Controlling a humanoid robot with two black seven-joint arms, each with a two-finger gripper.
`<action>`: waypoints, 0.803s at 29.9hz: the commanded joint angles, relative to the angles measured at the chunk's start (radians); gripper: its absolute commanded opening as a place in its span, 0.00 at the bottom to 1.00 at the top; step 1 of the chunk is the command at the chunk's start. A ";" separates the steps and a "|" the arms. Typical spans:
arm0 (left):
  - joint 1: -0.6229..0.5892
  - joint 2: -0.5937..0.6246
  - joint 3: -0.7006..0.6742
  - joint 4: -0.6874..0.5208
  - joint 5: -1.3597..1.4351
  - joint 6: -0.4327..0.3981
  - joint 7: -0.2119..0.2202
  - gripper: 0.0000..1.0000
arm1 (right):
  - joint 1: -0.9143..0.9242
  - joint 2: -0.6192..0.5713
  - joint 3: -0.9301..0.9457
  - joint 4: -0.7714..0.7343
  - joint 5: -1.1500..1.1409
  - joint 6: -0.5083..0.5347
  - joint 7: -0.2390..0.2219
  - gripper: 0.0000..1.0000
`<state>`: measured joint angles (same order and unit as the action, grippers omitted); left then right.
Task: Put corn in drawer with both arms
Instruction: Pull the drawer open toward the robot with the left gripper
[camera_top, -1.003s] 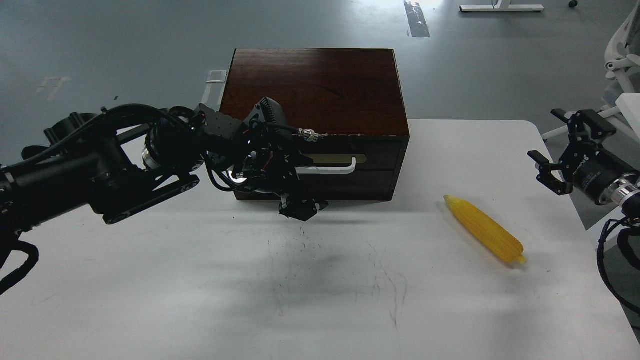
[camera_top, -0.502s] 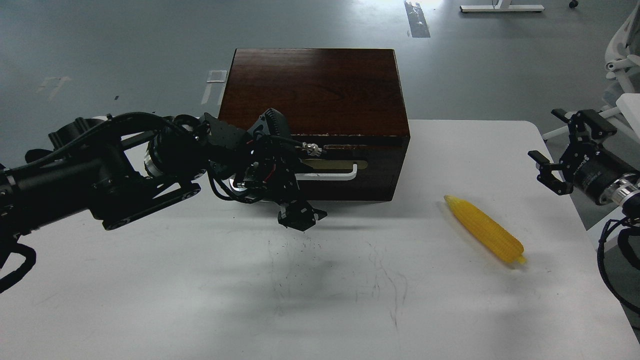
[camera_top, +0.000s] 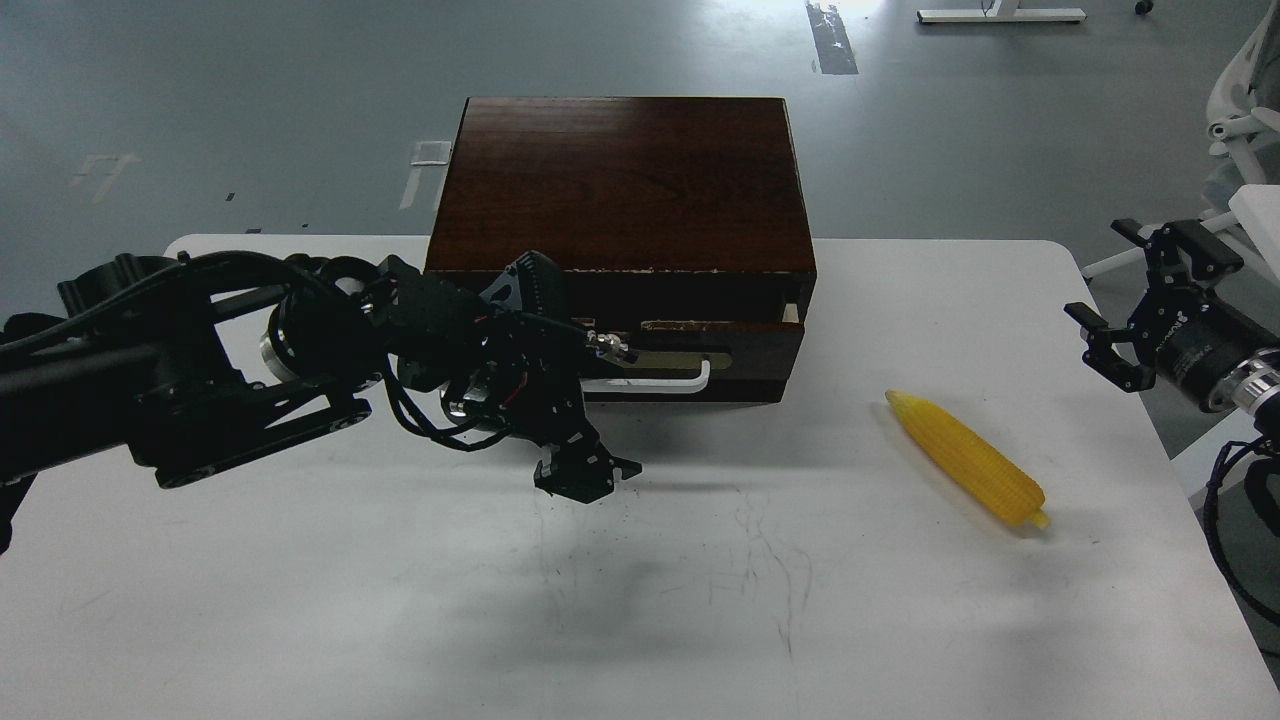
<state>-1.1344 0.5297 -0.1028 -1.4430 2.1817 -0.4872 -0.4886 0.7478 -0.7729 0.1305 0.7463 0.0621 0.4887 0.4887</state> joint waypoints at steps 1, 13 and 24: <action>0.001 0.039 0.003 -0.059 0.000 -0.002 0.000 0.99 | -0.002 -0.002 0.000 0.001 0.001 0.000 0.000 1.00; -0.001 0.053 0.005 -0.112 0.000 -0.002 0.000 0.99 | -0.004 -0.002 0.000 0.004 0.001 0.000 0.000 1.00; -0.062 0.041 -0.001 -0.111 0.000 -0.002 0.000 0.99 | -0.005 0.000 0.001 0.001 0.001 0.000 0.000 1.00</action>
<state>-1.1813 0.5743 -0.1023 -1.5530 2.1816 -0.4881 -0.4894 0.7424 -0.7738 0.1307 0.7472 0.0629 0.4887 0.4887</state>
